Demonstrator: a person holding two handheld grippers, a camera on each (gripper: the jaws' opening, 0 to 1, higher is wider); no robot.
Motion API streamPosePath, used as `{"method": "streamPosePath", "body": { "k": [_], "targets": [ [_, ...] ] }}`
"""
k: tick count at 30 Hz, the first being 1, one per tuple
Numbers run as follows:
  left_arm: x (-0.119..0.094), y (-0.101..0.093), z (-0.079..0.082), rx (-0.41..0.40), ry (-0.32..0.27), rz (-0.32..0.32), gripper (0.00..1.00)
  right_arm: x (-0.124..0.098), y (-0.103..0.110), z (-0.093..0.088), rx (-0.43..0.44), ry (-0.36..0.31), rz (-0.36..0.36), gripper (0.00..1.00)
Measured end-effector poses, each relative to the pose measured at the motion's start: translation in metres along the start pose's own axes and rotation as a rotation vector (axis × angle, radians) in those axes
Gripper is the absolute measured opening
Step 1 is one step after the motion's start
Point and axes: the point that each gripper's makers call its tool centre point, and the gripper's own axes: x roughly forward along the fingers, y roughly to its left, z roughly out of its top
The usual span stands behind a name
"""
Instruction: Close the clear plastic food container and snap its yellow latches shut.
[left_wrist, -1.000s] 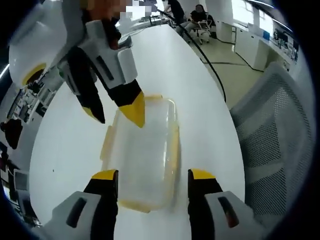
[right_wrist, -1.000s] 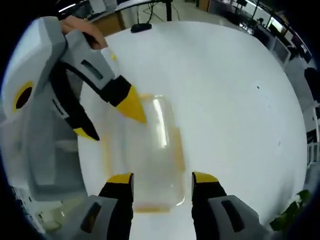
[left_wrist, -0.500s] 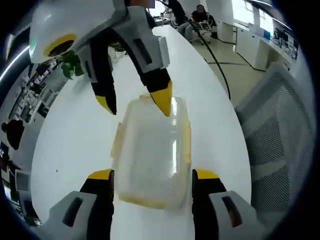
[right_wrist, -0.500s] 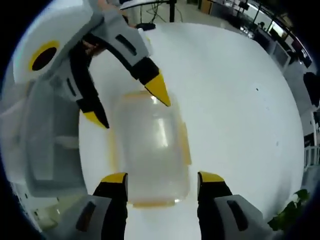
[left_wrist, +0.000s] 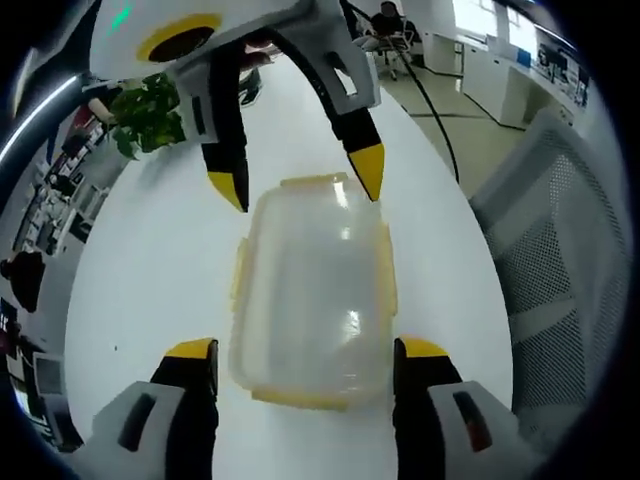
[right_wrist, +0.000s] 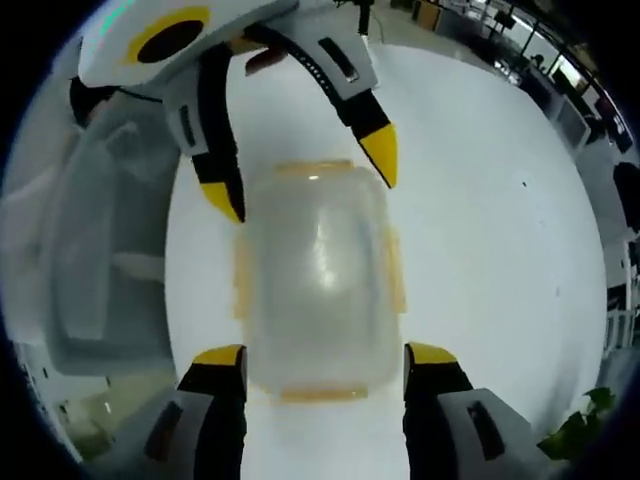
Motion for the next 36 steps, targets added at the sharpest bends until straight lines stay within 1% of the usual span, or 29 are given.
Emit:
{"method": "streamPosePath", "body": {
  "k": [2,5,8,10,14,17,22,27,36],
  "targets": [
    [0.001,-0.001,-0.001,0.006,0.004,-0.01,0.75,0.001,0.002,0.0,-0.001,0.0,0.001,0.66],
    [0.004,0.0,-0.002,0.007,0.008,-0.012,0.75,0.003,0.003,-0.001,-0.006,-0.001,-0.004,0.69],
    [0.008,0.0,-0.004,0.001,0.015,-0.017,0.76,0.008,0.003,-0.003,-0.023,0.008,-0.022,0.7],
    [0.011,-0.001,-0.006,0.012,0.024,-0.02,0.77,0.011,0.003,-0.004,-0.033,0.014,-0.033,0.71],
    [0.015,-0.002,-0.008,0.013,0.032,-0.03,0.8,0.015,0.004,-0.005,-0.04,0.012,-0.036,0.72],
    [0.019,-0.002,-0.007,0.016,0.033,-0.043,0.83,0.019,0.001,-0.008,-0.063,0.034,-0.059,0.73],
    [0.022,-0.004,-0.01,0.014,0.044,-0.059,0.79,0.021,0.0,-0.009,-0.071,0.028,-0.068,0.73],
    [0.022,-0.004,-0.01,0.015,0.045,-0.069,0.79,0.02,0.0,-0.009,-0.076,0.026,-0.064,0.73],
    [0.022,-0.006,-0.011,0.021,0.069,-0.075,0.78,0.021,0.002,-0.008,-0.08,0.034,-0.053,0.72]
  ]
}}
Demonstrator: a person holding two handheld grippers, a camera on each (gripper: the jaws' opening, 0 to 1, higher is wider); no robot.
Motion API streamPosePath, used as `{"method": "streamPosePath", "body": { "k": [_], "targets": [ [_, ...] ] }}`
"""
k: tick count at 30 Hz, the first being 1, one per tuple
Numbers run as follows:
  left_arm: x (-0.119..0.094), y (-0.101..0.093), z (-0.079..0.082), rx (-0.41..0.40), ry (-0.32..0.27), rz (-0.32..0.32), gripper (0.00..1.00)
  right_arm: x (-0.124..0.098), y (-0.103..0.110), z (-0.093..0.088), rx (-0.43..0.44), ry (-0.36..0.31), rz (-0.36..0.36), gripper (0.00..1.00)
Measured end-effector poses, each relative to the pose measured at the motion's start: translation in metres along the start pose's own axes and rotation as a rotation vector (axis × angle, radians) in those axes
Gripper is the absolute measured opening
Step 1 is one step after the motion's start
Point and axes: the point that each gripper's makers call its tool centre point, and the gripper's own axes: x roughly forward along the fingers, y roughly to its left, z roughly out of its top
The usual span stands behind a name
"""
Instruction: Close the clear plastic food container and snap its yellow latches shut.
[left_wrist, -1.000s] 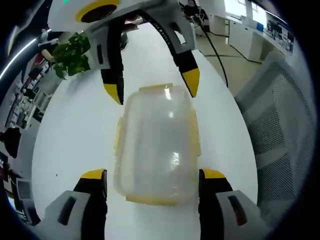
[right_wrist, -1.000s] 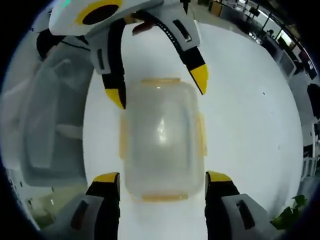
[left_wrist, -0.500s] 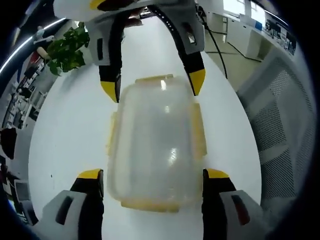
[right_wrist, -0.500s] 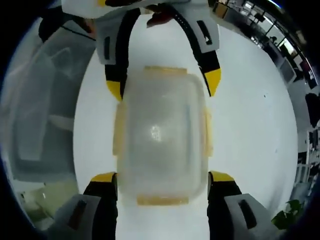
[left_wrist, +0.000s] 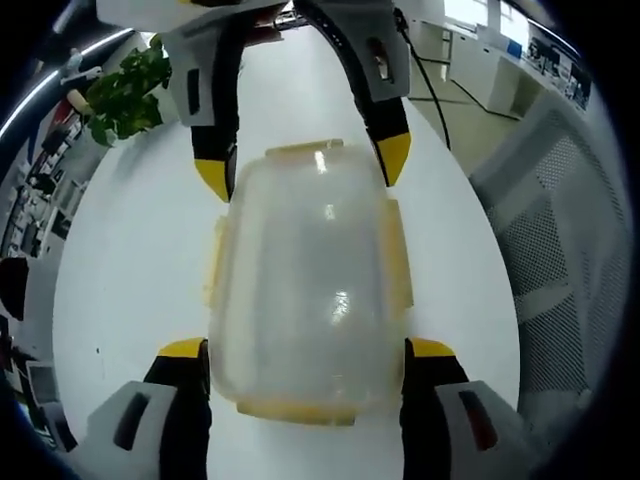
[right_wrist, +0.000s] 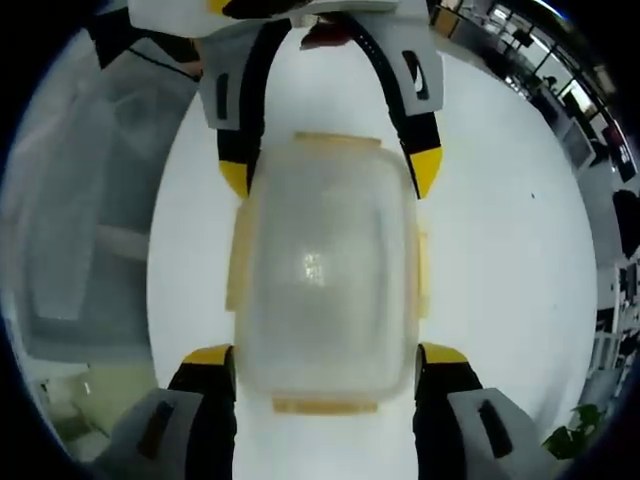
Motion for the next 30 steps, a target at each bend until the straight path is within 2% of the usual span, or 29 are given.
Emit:
{"method": "streamPosePath", "body": {
  "k": [11,21,30],
  "targets": [
    [-0.003,-0.005,-0.005,-0.013,0.016,0.005,0.78,0.001,0.003,0.006,-0.013,0.009,0.001,0.71],
    [-0.012,-0.01,-0.022,-0.057,0.01,0.024,0.78,0.006,0.004,0.025,-0.056,0.009,0.008,0.71],
    [-0.022,-0.013,-0.044,-0.094,0.02,0.037,0.78,0.012,0.003,0.048,-0.091,0.01,0.014,0.71]
  ]
}}
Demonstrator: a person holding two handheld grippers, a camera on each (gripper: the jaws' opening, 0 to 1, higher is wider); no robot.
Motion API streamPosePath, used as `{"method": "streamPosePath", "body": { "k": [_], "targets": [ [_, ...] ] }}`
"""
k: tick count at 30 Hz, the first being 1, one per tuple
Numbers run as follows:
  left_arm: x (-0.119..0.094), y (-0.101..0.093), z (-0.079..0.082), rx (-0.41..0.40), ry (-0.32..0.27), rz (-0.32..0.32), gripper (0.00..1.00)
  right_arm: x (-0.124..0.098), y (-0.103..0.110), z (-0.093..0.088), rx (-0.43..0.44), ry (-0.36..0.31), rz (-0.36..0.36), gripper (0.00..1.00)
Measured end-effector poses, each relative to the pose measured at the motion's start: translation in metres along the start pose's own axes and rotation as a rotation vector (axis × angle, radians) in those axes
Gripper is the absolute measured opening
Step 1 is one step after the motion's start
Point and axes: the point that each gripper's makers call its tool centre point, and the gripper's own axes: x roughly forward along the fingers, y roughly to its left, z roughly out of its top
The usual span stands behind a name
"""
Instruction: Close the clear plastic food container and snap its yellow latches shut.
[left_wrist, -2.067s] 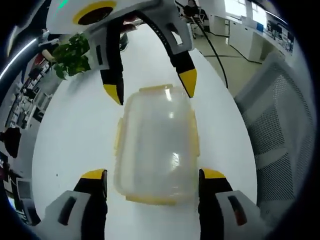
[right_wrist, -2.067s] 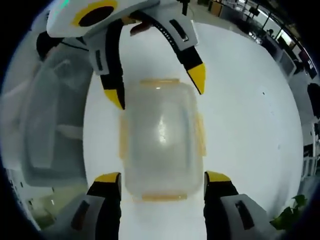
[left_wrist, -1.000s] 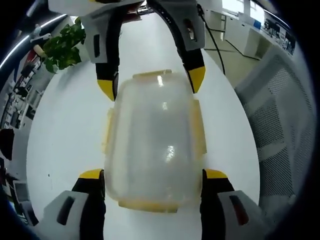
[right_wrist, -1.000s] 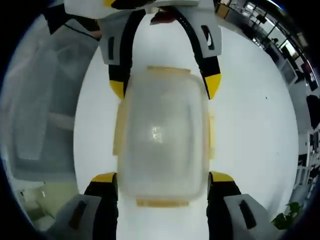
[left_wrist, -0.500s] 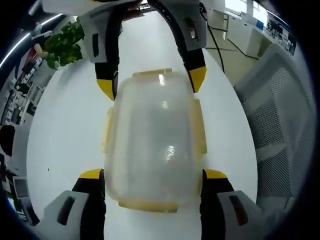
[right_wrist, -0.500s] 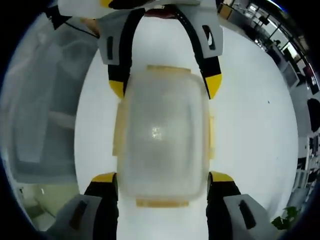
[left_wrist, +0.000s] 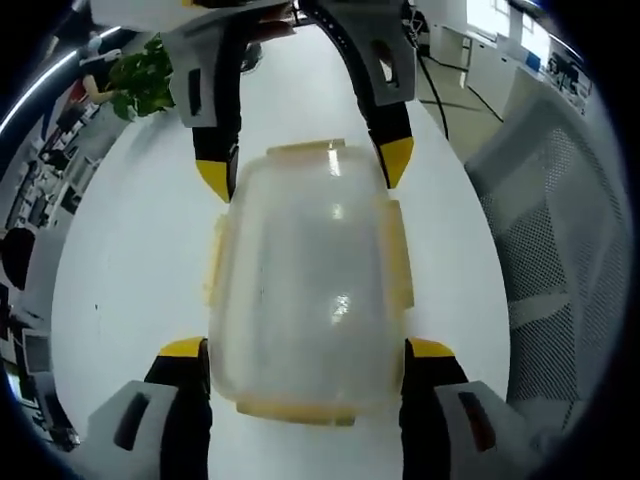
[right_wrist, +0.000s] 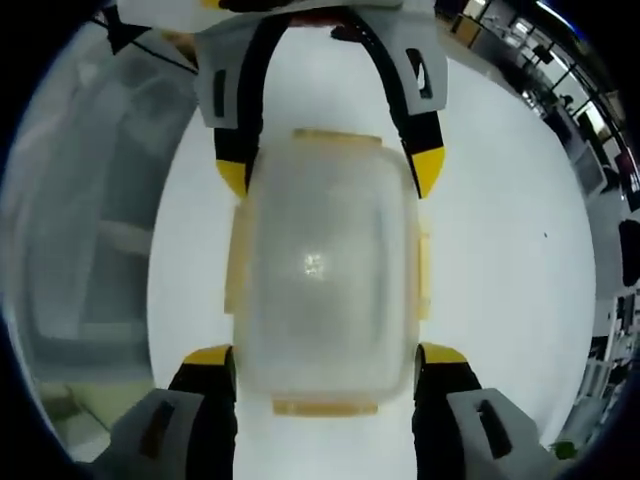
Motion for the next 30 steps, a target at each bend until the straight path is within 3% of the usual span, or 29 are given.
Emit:
{"method": "streamPosePath", "body": {
  "k": [30],
  "targets": [
    [-0.024,-0.007,-0.055,-0.052,0.023,0.022,0.78,0.014,0.002,0.06,-0.043,-0.016,0.003,0.71]
  ]
}}
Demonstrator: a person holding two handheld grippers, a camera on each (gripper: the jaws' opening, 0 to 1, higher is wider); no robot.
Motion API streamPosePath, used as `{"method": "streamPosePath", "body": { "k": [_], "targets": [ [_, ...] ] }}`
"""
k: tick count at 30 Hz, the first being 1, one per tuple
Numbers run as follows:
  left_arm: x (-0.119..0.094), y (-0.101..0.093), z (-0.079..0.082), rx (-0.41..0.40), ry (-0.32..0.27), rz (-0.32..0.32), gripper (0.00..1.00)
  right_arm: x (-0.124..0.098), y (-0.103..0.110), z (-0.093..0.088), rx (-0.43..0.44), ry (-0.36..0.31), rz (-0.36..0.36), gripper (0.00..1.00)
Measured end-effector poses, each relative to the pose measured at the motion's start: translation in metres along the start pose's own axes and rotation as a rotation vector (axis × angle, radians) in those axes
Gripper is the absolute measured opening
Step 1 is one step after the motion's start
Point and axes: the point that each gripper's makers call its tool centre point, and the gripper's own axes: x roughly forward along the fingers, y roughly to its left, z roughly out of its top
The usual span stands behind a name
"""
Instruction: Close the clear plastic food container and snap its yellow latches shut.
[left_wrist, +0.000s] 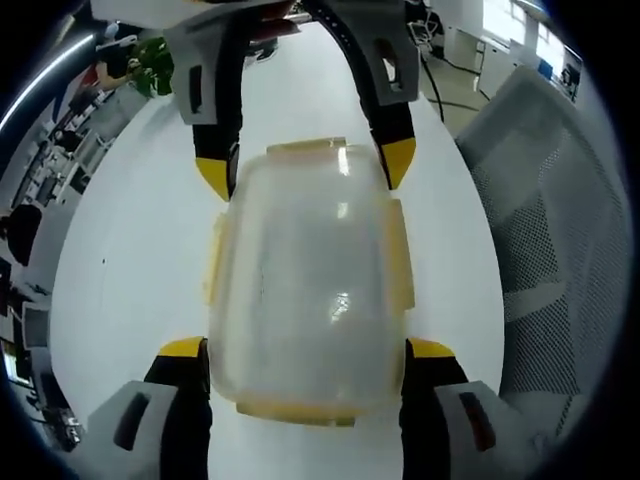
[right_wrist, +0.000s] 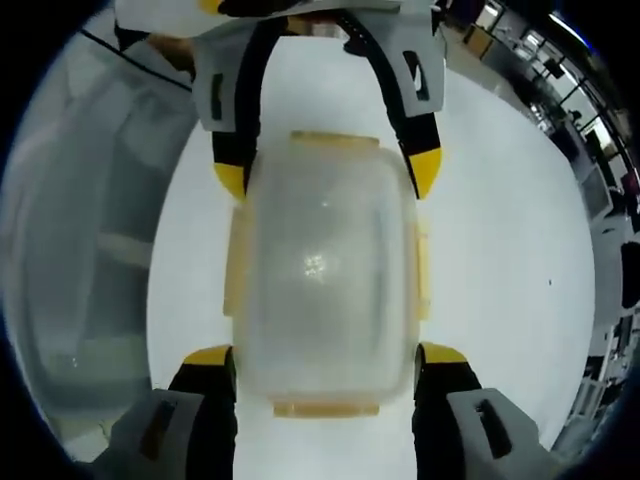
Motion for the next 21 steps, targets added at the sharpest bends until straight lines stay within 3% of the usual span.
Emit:
{"method": "streamPosePath", "body": {
  "k": [13,21],
  "targets": [
    [-0.009,-0.002,-0.019,-0.009,0.01,0.006,0.78,0.005,0.0,0.02,-0.004,-0.022,-0.001,0.71],
    [-0.008,-0.001,-0.018,-0.013,0.008,0.001,0.79,0.005,0.0,0.02,-0.003,-0.018,-0.001,0.71]
  ]
}}
